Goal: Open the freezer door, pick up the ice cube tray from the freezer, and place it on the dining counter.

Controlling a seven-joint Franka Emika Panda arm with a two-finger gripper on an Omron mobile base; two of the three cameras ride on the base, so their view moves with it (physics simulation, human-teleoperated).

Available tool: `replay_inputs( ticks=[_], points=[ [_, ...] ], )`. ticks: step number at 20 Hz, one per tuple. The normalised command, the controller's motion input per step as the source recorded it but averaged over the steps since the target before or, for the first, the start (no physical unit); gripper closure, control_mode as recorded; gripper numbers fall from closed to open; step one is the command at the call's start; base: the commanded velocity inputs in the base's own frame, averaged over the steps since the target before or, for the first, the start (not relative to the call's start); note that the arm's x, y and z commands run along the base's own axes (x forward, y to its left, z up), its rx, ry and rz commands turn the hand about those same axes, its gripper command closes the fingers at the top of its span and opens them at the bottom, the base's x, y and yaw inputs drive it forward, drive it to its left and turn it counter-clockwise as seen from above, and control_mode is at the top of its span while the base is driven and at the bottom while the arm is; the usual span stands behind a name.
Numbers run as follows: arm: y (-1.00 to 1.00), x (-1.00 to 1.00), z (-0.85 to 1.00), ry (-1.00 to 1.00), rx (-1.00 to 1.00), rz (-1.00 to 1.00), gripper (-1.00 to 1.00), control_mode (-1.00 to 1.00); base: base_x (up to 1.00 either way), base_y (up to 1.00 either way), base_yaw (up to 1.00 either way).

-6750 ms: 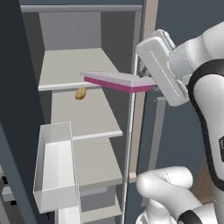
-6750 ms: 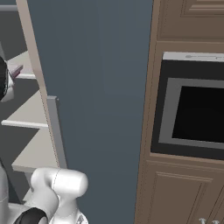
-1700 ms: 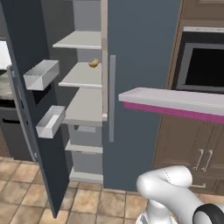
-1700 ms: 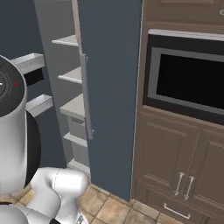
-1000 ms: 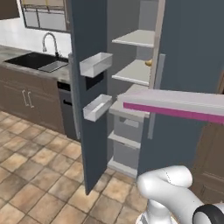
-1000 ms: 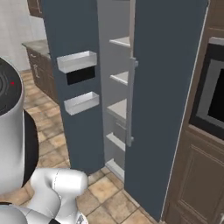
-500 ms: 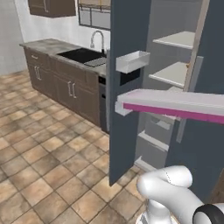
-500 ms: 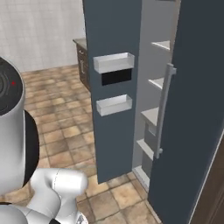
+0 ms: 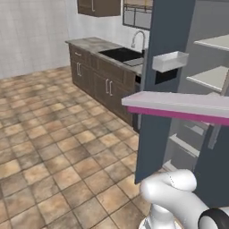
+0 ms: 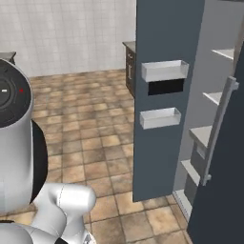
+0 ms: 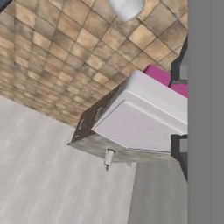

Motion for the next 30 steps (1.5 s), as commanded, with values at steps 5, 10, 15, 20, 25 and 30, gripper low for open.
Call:
replay_inputs(
  ticks=[5,10,15,20,25,30],
  points=[
    [0.00,0.00,0.00,0.00,0.00,0.00,1.00,1.00,-0.05,0.71,0.27],
    [0.00,0.00,0.00,0.00,0.00,0.00,1.00,1.00,0.00,0.98,0.19],
    [0.00,0.00,0.00,0.00,0.00,0.00,1.00,1.00,0.04,1.00,0.18],
    [0.00,0.00,0.00,0.00,0.00,0.00,1.00,1.00,0.22,1.00,0.16],
    [0.00,0.00,0.00,0.00,0.00,0.00,1.00,1.00,0.51,0.99,0.15],
    [0.00,0.00,0.00,0.00,0.00,0.00,1.00,1.00,0.55,0.96,0.16]
  ],
)
